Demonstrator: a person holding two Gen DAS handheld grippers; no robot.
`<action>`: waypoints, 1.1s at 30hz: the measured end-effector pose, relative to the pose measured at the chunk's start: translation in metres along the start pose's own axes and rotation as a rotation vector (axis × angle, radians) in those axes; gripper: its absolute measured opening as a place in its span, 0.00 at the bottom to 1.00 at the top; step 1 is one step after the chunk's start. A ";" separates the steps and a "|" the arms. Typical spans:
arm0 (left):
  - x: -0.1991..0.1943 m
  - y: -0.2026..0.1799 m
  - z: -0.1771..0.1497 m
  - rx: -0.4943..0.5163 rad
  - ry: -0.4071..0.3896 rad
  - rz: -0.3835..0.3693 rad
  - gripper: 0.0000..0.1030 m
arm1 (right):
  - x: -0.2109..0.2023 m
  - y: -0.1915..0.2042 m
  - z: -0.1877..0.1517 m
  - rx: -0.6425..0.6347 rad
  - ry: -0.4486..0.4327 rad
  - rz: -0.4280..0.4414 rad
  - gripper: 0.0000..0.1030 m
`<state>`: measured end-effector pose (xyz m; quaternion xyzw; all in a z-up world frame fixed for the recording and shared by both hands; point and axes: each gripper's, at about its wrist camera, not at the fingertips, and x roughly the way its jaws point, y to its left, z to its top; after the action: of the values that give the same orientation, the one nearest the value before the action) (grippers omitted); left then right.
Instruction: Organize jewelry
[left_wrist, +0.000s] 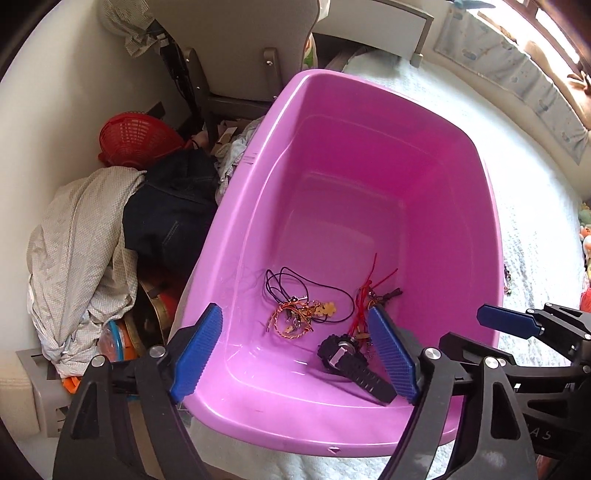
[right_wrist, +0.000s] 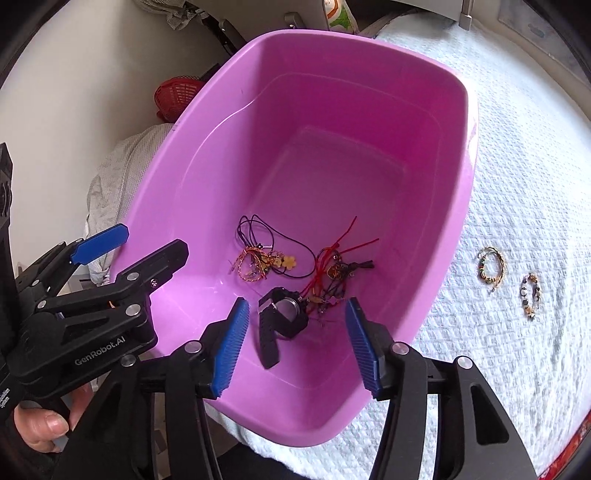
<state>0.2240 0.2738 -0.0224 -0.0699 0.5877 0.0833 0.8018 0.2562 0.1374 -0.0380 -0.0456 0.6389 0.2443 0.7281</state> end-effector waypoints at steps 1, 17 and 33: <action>-0.001 0.000 -0.001 -0.001 0.001 0.002 0.77 | -0.001 0.000 -0.001 0.001 -0.001 0.001 0.51; -0.019 -0.005 -0.016 0.032 -0.003 0.006 0.77 | -0.030 -0.014 -0.044 0.082 -0.035 0.013 0.53; -0.048 -0.055 -0.040 0.137 -0.019 -0.030 0.77 | -0.063 -0.068 -0.106 0.230 -0.103 0.007 0.53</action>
<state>0.1840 0.2090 0.0121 -0.0229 0.5833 0.0312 0.8113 0.1839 0.0192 -0.0140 0.0530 0.6247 0.1738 0.7595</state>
